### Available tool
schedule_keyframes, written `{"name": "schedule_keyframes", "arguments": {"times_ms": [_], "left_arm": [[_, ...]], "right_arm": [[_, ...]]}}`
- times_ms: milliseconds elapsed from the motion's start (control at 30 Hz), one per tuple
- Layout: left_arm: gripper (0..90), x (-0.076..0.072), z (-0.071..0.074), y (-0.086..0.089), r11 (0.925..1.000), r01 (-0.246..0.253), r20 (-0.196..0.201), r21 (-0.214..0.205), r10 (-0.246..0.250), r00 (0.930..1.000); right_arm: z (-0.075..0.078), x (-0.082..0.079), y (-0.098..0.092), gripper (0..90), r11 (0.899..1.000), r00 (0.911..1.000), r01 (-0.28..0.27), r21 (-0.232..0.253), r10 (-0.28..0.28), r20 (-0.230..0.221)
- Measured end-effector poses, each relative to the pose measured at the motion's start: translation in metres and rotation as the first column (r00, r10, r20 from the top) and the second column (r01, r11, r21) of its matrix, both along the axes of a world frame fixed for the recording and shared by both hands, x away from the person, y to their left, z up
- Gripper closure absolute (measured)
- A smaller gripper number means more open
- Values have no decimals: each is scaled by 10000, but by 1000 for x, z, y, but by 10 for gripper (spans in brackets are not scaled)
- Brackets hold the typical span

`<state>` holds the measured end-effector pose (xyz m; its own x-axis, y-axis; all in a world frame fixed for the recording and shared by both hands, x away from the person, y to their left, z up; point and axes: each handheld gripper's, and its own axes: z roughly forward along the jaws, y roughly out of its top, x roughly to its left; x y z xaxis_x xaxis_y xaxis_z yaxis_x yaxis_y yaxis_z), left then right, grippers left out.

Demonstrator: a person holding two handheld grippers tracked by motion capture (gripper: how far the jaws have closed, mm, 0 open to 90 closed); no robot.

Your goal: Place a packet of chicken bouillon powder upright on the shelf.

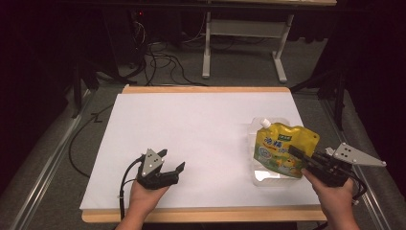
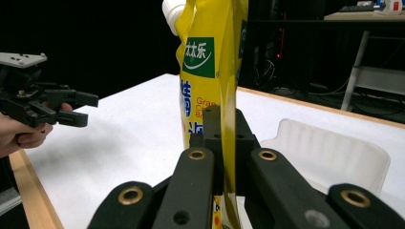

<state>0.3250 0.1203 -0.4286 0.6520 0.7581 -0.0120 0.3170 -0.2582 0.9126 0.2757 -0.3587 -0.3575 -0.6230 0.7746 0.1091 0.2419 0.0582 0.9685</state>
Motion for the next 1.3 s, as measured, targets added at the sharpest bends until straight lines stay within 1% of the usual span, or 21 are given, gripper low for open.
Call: {"name": "schedule_keyframes", "arguments": {"times_ms": [200,233,467,500,567,633,767,933,1100,1167,1300], "left_arm": [[237,1,0,1,10000,47,4,23,-47,10000],[237,1,0,1,10000,49,8,28,-49,10000],[236,0,0,0,10000,55,25,3,-55,10000],[236,1,0,0,10000,67,16,42,-67,10000],[236,1,0,0,10000,83,17,45,-83,10000],[236,1,0,-1,9999,132,-5,55,-132,9999],[236,0,0,-2,9998,167,2,67,-167,9999],[236,0,-1,-3,9998,218,-21,43,-218,9998],[236,-1,-1,-5,9996,294,-29,49,-294,9996],[236,-1,-1,-5,9995,309,-22,40,-309,9995],[236,-1,-1,-6,9994,340,-55,59,-340,9994]], "right_arm": [[-5,0,0,900,9998,9997,191,54,-190,-131],[-6,1,1,900,9998,9998,180,16,-180,-97],[-12,3,4,900,9996,9993,244,-107,-247,-297],[-13,4,3,900,9998,9995,187,-105,-190,-269],[-18,6,1,900,9996,9989,275,-47,-277,-388],[-21,8,0,900,9997,9986,252,-8,-252,-469],[-29,11,-1,900,9998,9977,183,-66,-187,-657],[-38,13,-6,894,9996,9968,219,190,-204,-778],[-41,13,-11,893,9992,9957,324,215,-304,-874],[-42,12,-11,892,9993,9955,335,150,-321,-887],[-45,9,-12,890,9991,9950,380,178,-362,-935]]}}
